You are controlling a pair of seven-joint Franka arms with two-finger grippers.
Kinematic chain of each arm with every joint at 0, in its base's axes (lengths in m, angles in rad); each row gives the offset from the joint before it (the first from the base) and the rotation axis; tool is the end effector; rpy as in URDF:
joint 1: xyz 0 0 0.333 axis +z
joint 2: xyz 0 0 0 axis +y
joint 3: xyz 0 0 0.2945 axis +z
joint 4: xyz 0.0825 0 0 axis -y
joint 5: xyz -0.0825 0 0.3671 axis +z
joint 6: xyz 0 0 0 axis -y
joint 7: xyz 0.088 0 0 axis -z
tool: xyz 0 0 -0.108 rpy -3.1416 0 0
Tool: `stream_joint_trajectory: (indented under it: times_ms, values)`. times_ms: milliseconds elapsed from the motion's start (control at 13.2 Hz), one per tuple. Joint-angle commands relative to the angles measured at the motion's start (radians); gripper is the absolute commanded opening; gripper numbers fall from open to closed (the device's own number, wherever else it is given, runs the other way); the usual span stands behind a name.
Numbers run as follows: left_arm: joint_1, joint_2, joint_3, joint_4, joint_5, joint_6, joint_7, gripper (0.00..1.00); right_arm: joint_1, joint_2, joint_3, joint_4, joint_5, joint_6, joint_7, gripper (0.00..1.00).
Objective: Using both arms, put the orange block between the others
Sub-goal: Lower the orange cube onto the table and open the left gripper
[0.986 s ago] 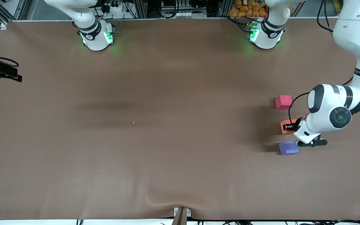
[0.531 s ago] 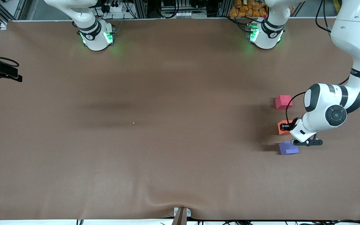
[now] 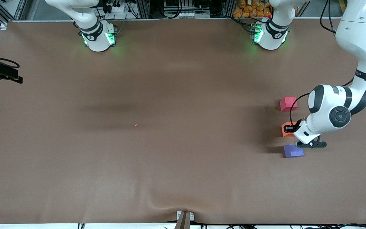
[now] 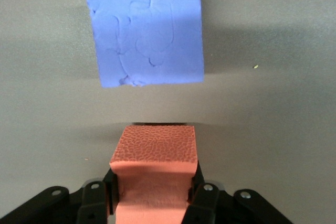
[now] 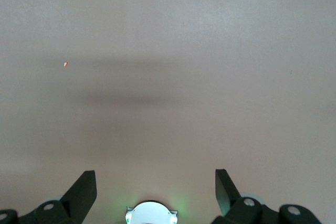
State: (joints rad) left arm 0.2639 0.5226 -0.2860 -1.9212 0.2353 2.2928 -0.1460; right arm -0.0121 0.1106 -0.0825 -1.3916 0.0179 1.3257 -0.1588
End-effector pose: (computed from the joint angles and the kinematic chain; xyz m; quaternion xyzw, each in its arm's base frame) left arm 0.5912 -0.0036 0.2101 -0.9981 0.0078 0.0591 0.0165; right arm 0.5407 -0.0463 0.6025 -0.9956 -0.0332 0.0867 0.0154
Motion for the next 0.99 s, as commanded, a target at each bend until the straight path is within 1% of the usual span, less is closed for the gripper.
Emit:
stream_joint_trajectory:
  times_ms: [0, 152, 227, 379, 455, 531, 606, 758, 910]
  values:
    - [0.015, -0.019, -0.009, -0.028, 0.004, 0.019, 0.016, 0.00, -0.016, -0.005, 0.012, 0.009, -0.001, -0.010, -0.008, 1.00]
    - [0.015, -0.018, -0.009, -0.027, 0.004, 0.019, 0.016, 0.04, -0.016, -0.005, 0.012, 0.009, -0.001, -0.010, -0.008, 1.00]
    - [0.015, -0.012, -0.009, -0.025, 0.004, 0.019, 0.016, 0.08, -0.016, -0.005, 0.012, 0.009, -0.001, -0.010, -0.008, 1.00]
    - [0.017, -0.004, -0.009, -0.021, 0.002, 0.020, 0.016, 0.20, -0.014, -0.005, 0.012, 0.009, -0.003, -0.010, -0.008, 1.00]
    - [0.017, -0.003, -0.007, -0.019, 0.002, 0.020, 0.016, 0.35, -0.014, -0.005, 0.012, 0.009, -0.003, -0.010, -0.008, 1.00]
    - [0.021, -0.003, -0.007, -0.016, 0.002, 0.020, 0.016, 0.70, -0.015, -0.005, 0.010, 0.009, -0.003, -0.010, -0.008, 1.00]
    - [0.034, -0.003, -0.007, -0.016, 0.002, 0.022, 0.014, 1.00, -0.014, -0.005, 0.010, 0.009, -0.003, -0.010, -0.008, 1.00]
    - [0.035, -0.007, -0.009, -0.006, 0.001, 0.020, 0.008, 1.00, -0.014, -0.005, 0.012, 0.009, -0.003, -0.010, -0.007, 1.00]
    - [0.032, -0.015, -0.010, 0.025, 0.001, 0.014, 0.003, 1.00, -0.014, -0.005, 0.010, 0.009, -0.003, -0.010, -0.007, 1.00]
